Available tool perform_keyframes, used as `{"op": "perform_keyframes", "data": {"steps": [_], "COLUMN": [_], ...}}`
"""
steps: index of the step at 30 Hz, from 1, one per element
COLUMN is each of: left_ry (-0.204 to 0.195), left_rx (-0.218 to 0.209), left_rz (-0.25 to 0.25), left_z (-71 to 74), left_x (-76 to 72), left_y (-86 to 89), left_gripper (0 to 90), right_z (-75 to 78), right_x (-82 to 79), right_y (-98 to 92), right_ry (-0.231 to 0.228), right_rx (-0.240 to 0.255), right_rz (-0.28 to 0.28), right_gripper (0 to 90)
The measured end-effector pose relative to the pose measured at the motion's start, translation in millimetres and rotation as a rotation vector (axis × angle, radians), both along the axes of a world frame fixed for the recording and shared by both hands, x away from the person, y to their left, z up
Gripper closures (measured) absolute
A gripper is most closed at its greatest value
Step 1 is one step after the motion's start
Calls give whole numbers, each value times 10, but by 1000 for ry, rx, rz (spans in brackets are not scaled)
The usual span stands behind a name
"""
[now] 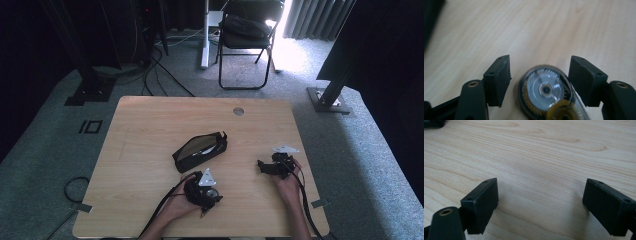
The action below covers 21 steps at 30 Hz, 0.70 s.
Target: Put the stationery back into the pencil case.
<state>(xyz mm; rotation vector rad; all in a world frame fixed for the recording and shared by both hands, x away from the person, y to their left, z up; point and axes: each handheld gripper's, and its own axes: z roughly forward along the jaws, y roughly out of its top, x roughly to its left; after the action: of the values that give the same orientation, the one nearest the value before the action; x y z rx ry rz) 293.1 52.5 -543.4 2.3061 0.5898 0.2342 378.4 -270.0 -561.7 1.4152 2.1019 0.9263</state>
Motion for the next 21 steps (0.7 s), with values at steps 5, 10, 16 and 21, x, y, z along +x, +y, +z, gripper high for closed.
{"op": "perform_keyframes", "data": {"steps": [5, 10, 16, 21], "left_ry": [-27, -30, -41, -33], "left_rx": [-1, -6, -13, -34], "left_rz": [62, 81, 72, 69], "left_z": [38, 44, 54, 98], "left_x": [52, 44, -16, -44], "left_y": [109, 184, 191, 205], "left_gripper": [405, 415, 403, 386], "right_z": [0, 0, 0, 0], "right_x": [0, 0, 0, 0], "right_y": [0, 0, 0, 0], "right_ry": [-1, 0, -1, -1], "right_rx": [0, 0, -1, 0], "right_rz": [0, 0, 1, 0], "right_gripper": [132, 132, 132, 132]}}
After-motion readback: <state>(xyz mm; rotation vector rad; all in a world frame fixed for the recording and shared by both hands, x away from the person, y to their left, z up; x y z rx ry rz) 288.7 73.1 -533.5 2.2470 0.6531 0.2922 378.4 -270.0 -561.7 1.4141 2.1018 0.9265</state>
